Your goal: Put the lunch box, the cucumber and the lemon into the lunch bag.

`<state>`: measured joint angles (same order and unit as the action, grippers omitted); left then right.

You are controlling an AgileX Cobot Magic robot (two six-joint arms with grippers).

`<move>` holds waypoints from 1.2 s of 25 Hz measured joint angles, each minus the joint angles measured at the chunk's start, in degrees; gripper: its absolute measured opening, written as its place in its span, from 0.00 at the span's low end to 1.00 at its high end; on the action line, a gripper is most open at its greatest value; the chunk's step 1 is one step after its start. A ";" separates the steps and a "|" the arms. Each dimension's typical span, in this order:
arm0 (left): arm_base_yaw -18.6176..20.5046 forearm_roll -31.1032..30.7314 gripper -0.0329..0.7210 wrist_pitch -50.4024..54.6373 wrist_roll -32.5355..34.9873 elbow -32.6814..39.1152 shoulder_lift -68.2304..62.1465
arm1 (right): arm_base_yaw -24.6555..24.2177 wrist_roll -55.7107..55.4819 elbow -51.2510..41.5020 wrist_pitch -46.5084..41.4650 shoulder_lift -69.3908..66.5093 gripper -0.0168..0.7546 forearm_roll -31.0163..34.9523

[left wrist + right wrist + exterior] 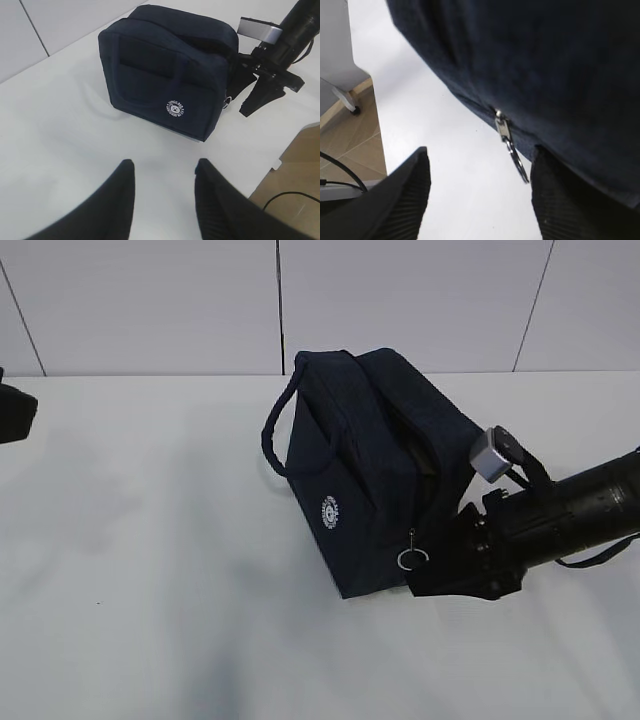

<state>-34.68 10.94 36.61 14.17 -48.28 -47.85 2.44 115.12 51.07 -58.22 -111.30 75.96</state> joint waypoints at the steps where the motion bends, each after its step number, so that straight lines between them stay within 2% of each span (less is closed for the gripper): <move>1: 0.00 0.00 0.43 0.12 0.00 0.00 0.00 | 0.00 0.00 0.00 0.00 0.00 0.64 0.38; 11: 0.00 0.00 0.43 1.14 0.00 0.00 0.00 | 0.10 0.00 0.00 -0.75 0.00 0.64 0.86; 18: 0.00 0.00 0.43 1.64 0.00 0.00 0.00 | 0.23 0.12 0.00 -2.61 0.00 0.58 0.86; 24: 0.00 0.00 0.43 1.98 0.00 0.00 0.00 | 0.23 0.12 0.10 -2.80 -3.62 0.57 0.96; 30: 0.00 0.00 0.43 2.25 0.00 0.00 0.00 | 0.23 0.57 0.10 -4.37 -5.56 0.52 3.97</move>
<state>-34.68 10.94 38.86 14.17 -48.28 -47.85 2.67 115.69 51.17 -62.60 -116.86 79.93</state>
